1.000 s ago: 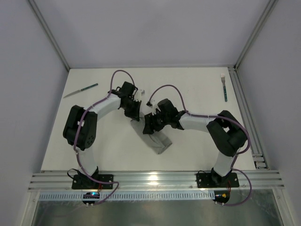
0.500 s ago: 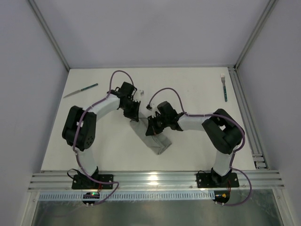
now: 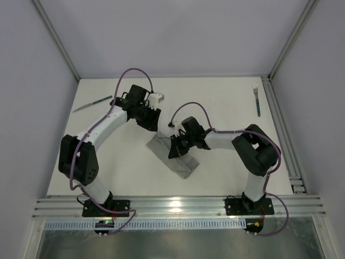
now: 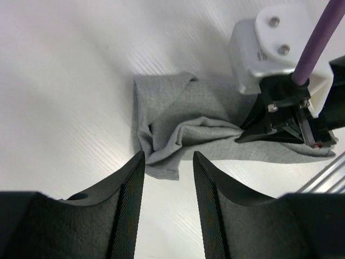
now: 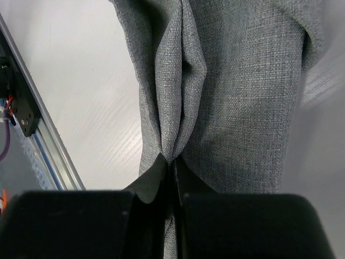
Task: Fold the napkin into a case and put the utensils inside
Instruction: Stuff the 2/3-rectangle-folded napkin into the folded napkin.
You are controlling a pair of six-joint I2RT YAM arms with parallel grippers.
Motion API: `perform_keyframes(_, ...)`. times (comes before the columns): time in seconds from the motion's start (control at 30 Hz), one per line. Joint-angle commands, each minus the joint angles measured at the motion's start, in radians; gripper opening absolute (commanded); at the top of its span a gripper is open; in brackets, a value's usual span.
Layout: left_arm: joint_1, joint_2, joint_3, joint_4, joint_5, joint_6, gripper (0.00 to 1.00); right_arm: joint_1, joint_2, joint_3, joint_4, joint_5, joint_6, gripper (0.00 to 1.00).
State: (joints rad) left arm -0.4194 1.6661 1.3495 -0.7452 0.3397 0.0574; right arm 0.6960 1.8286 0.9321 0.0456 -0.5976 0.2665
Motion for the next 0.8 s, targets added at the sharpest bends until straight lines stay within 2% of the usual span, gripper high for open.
perform_keyframes(0.0,-0.013,0.020,0.037,0.001,-0.036,0.071,0.42,0.000,-0.009,0.008,-0.038,-0.031,-0.044,0.03)
perform_keyframes(0.13,-0.114,0.084,0.013,0.041,-0.183,0.183,0.38,0.000,-0.011,0.022,-0.064,-0.039,-0.044,0.03)
perform_keyframes(0.23,-0.136,0.089,-0.003,0.110,-0.173,0.208,0.39,0.000,-0.018,0.017,-0.079,-0.034,-0.046,0.03)
perform_keyframes(0.3,-0.136,0.100,0.010,0.090,-0.075,0.196,0.41,0.000,-0.032,0.008,-0.072,-0.036,-0.038,0.03)
perform_keyframes(0.4,-0.116,0.063,-0.015,0.096,0.131,0.161,0.50,0.000,-0.055,-0.019,-0.061,-0.054,-0.033,0.03)
perform_keyframes(0.47,-0.078,0.049,-0.018,0.099,0.174,0.134,0.54,0.000,-0.069,-0.039,-0.064,-0.062,-0.033,0.03)
perform_keyframes(0.57,-0.059,0.052,-0.015,0.095,0.057,0.096,0.55,-0.001,-0.086,-0.067,-0.069,-0.083,-0.035,0.03)
perform_keyframes(0.63,-0.071,0.073,-0.018,0.072,-0.013,0.104,0.50,-0.001,-0.083,-0.073,-0.081,-0.097,-0.042,0.03)
perform_keyframes(0.77,-0.154,0.055,-0.094,0.085,-0.103,0.127,0.48,-0.001,-0.089,-0.088,-0.078,-0.105,-0.043,0.03)
